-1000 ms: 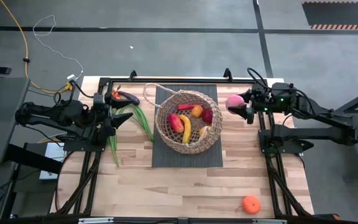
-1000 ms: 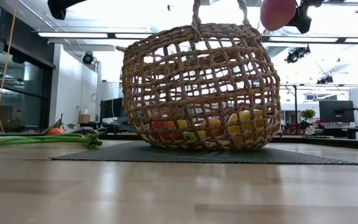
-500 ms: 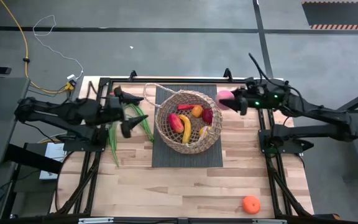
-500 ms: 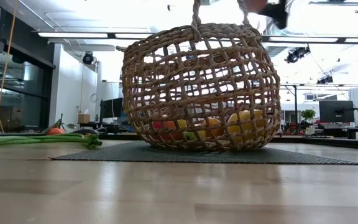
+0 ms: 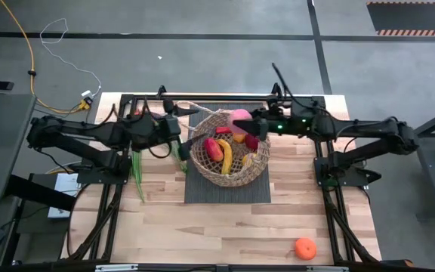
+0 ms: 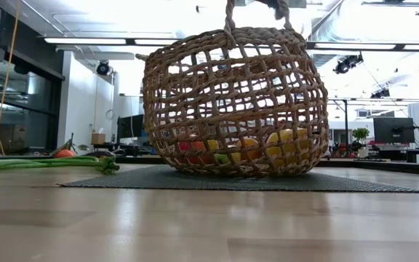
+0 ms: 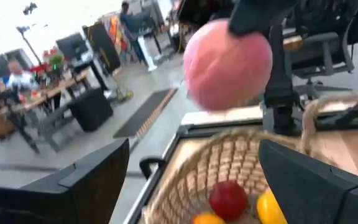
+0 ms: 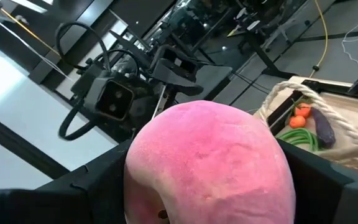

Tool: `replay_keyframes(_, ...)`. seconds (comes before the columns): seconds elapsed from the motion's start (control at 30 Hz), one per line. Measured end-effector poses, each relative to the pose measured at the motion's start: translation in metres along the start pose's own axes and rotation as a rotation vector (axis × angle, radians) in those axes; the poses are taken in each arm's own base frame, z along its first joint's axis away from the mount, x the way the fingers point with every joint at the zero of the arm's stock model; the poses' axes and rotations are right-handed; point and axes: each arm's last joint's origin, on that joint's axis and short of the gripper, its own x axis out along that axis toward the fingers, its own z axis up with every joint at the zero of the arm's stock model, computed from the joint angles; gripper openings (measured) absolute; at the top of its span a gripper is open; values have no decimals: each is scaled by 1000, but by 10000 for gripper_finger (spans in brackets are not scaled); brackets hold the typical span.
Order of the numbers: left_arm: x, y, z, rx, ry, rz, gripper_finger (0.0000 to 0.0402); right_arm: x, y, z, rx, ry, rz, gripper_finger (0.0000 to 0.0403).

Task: Build produce basket
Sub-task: Put the peach into the woven basket

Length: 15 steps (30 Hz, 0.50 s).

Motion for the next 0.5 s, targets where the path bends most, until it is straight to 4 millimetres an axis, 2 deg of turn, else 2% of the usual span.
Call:
replay_keyframes(0.23,23,-14,1,59,-65,-14,347,27,4,-2,17,28,-12,321)
replay_keyframes(0.5,41,-23,-2,91,-107,50,347,41,-2,-9,75,35,-17,324)
